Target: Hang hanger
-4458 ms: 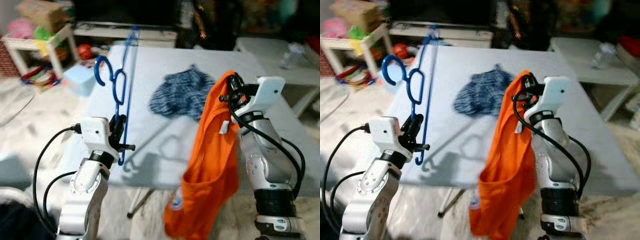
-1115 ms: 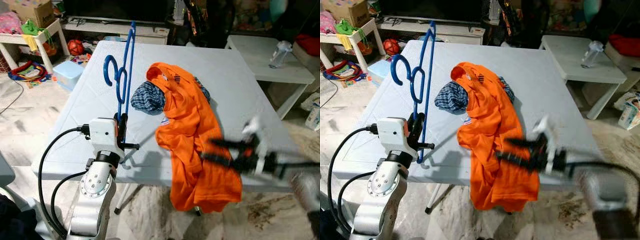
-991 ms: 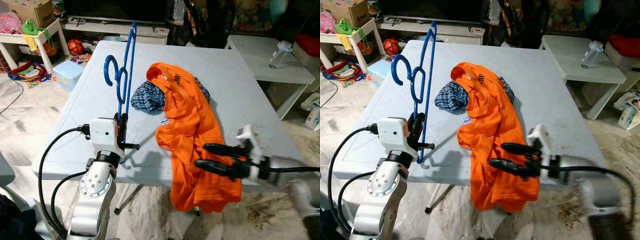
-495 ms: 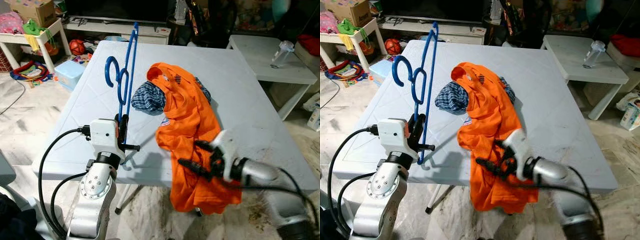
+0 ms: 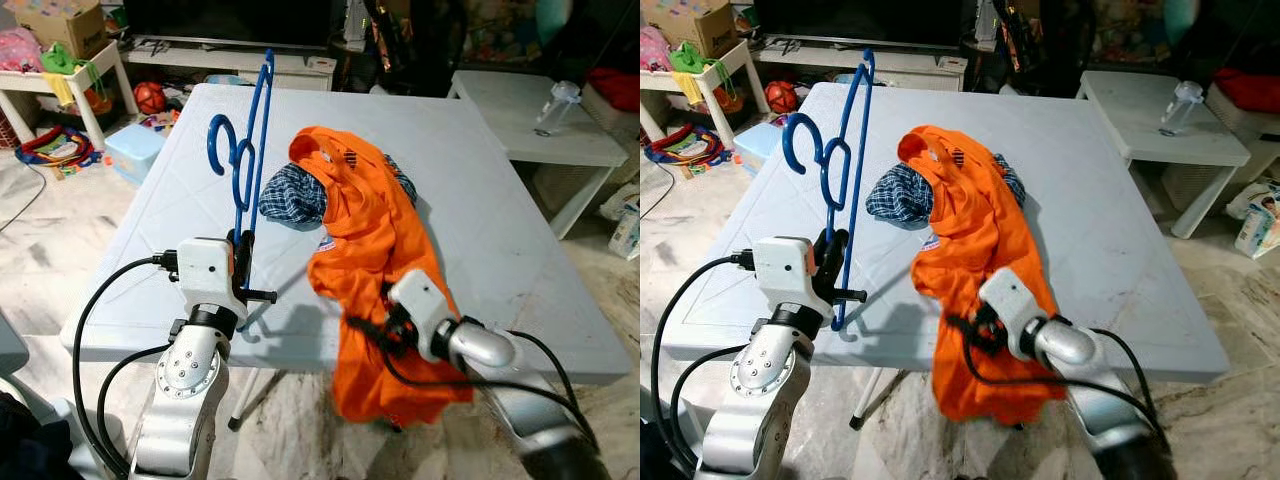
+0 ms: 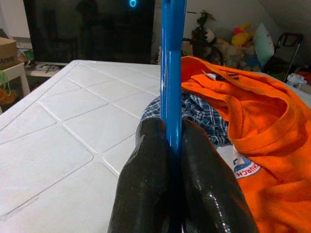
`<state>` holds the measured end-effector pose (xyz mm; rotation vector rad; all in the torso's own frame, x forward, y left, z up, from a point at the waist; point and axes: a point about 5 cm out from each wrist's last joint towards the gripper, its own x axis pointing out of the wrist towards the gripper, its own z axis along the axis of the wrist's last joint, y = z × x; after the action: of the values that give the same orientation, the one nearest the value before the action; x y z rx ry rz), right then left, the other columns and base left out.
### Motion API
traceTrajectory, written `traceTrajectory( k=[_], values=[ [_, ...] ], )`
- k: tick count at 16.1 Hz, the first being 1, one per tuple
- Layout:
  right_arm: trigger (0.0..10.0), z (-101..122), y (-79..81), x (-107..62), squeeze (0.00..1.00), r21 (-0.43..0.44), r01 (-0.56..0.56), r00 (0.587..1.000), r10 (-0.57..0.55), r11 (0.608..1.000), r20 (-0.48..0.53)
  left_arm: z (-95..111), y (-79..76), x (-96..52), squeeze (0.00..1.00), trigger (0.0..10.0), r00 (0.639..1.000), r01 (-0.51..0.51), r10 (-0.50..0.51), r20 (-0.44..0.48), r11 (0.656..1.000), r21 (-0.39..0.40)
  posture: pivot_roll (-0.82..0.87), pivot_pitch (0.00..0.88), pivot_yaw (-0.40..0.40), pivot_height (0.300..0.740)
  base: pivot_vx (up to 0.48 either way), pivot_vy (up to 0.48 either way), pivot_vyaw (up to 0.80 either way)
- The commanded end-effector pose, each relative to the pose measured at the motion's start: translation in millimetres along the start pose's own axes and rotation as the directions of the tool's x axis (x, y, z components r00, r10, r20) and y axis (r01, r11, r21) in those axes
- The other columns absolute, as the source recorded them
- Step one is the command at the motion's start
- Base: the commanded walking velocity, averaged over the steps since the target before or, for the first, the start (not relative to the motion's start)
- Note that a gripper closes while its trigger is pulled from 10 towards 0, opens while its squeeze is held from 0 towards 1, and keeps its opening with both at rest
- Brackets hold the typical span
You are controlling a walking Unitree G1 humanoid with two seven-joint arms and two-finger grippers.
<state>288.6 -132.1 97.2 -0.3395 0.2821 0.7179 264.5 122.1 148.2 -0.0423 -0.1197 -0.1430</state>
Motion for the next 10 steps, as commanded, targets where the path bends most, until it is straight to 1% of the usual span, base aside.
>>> traceTrajectory(
  k=[1,4,6,7,8,9,10],
  values=[
    [0.0,-14.2,-10.6,-1.5,0.00,0.011,0.082,0.994,-0.080,0.997,-0.076,-1.1,-1.7,-1.7,0.00,10.0,1.000,0.009,-0.009,-0.014,1.000,0.002,0.06,0.085,-0.065,0.740,0.000,0.000,0.00],
    [0.0,-13.3,-29.5,3.2,0.00,0.091,0.205,0.977,-0.198,0.975,-0.083,-0.3,0.6,-1.4,0.00,10.0,1.000,-0.002,0.002,-0.010,1.000,0.006,0.06,0.085,-0.071,0.740,0.000,0.000,0.00],
    [0.0,-8.6,-36.3,9.3,0.00,0.129,0.235,0.971,-0.227,0.963,-0.077,0.6,0.5,-1.1,0.00,10.0,1.000,-0.006,0.007,-0.007,1.000,0.006,0.07,0.087,-0.073,0.740,0.000,0.000,0.00],
    [0.0,-3.8,-39.3,14.0,0.00,0.145,0.236,0.971,-0.228,0.961,-0.067,0.6,0.3,-1.0,0.00,10.0,1.000,-0.008,0.008,-0.008,1.000,0.005,0.07,0.086,-0.074,0.740,0.000,0.000,0.00],
    [0.0,11.4,-48.4,25.9,0.00,0.158,0.224,0.975,-0.220,0.962,-0.040,0.9,0.2,-0.5,0.00,10.0,1.000,-0.009,0.009,-0.006,1.000,0.005,0.07,0.085,-0.076,0.740,0.000,0.000,0.00],
    [0.0,17.0,-51.6,29.7,0.00,0.159,0.220,0.975,-0.218,0.962,-0.031,1.0,0.3,-0.3,0.00,10.0,1.000,-0.010,0.010,-0.006,1.000,0.005,0.07,0.085,-0.076,0.740,0.000,0.000,0.00],
    [0.0,28.4,-58.6,35.5,0.00,0.181,0.220,0.975,-0.221,0.959,-0.011,0.9,0.2,0.2,0.00,10.0,1.000,-0.011,0.011,-0.005,1.000,0.005,0.07,0.082,-0.080,0.740,0.000,0.000,0.00]
  ],
)
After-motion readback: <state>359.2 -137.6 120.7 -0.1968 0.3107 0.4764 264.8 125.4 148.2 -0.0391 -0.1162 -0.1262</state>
